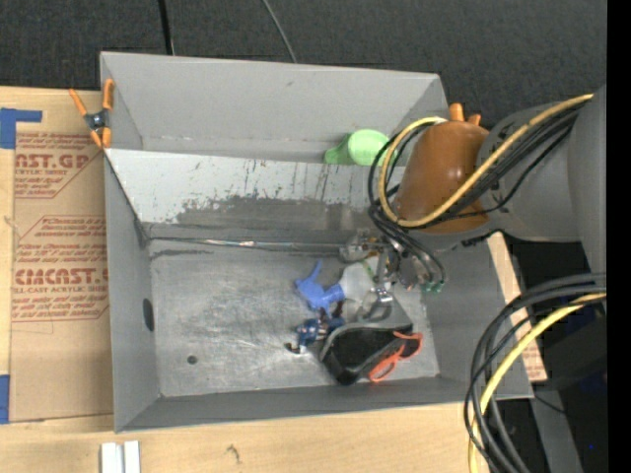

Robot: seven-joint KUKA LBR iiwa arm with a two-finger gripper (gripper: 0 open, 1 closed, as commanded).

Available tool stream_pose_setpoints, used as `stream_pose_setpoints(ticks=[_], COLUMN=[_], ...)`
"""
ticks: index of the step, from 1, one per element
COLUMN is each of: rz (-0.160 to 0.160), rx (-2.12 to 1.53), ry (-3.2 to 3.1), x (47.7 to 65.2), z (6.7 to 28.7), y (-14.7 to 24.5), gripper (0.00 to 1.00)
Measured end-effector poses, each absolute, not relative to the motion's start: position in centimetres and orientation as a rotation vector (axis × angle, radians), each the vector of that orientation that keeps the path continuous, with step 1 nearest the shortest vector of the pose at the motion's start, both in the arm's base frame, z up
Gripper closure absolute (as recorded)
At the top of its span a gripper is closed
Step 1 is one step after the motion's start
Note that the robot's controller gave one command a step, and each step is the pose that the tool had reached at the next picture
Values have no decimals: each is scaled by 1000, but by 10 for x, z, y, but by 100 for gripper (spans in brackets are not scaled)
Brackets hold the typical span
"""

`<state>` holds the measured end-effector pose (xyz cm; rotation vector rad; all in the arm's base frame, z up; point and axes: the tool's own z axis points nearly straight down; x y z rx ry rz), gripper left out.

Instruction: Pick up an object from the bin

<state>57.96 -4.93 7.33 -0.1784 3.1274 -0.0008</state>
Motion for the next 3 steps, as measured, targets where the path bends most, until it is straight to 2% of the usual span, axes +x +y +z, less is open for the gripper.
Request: stream_pose_setpoints(ticks=[1, 2, 3], rz=[3, 1, 1], rx=[-124, -153, -158], ry=[3135, 3133, 3132], x=[581, 583, 583], z=[74, 75, 76], y=[-48, -48, -48], gripper=[0, 100, 100])
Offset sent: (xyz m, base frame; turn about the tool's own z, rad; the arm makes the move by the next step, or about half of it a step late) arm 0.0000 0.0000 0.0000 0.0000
